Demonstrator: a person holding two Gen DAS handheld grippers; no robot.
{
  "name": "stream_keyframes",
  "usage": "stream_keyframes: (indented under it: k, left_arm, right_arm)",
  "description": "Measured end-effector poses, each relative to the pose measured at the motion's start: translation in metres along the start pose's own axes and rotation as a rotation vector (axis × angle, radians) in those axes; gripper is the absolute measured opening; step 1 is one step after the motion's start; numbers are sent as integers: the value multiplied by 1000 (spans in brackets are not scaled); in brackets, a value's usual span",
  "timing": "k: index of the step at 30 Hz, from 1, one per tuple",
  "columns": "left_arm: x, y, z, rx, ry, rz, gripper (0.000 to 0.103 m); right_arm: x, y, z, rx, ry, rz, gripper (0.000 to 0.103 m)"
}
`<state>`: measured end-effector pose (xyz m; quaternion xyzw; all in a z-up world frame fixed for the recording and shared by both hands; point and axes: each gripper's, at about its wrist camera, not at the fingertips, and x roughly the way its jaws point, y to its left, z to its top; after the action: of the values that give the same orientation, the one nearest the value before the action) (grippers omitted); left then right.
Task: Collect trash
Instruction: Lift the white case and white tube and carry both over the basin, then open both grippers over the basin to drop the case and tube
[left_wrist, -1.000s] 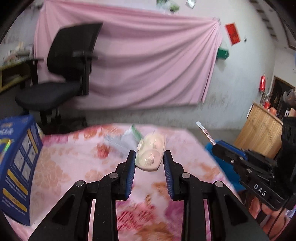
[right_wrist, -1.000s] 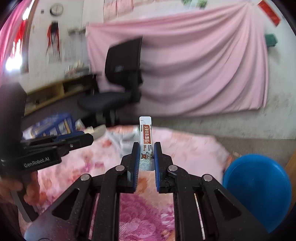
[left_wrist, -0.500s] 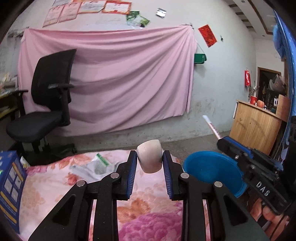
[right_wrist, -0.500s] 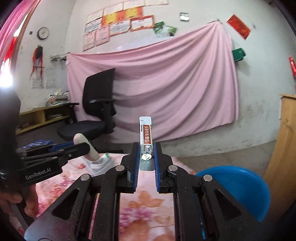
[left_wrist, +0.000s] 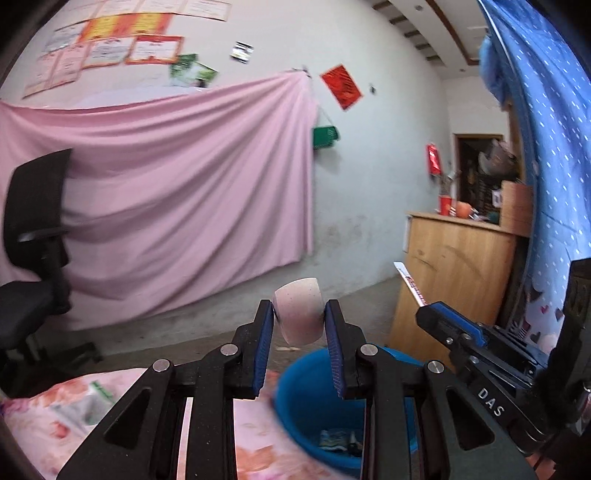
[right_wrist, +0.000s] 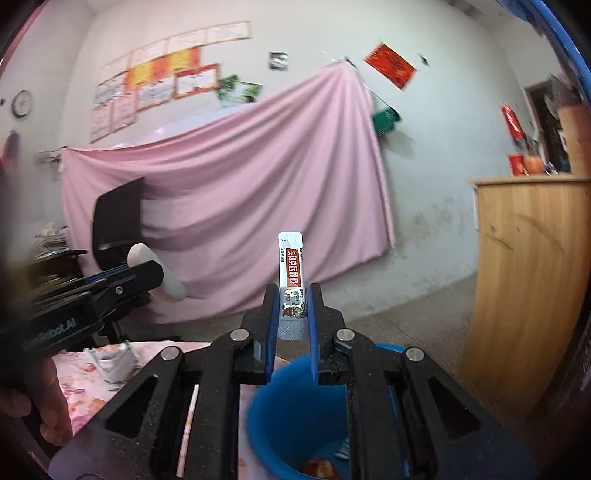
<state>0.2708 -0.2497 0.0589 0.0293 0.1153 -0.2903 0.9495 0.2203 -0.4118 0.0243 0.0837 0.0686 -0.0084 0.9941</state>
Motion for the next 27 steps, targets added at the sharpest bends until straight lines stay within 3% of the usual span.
stream_keyframes:
  k: [6, 12, 24, 27]
  left_arm:
    - [43, -21, -6, 3, 131, -90, 24]
    - [91, -26, -16, -63, 324, -160, 24]
    - [126, -21, -38, -134, 500, -153, 25]
    - [131, -18, -40, -151, 521, -138, 33]
  right_arm:
    - [17, -36, -12, 63, 117, -54, 38]
    - [36, -62, -29, 125, 241, -60, 38]
    - [48, -77, -45, 167, 345, -55, 39]
    - [50, -77, -45, 172, 355, -53, 40]
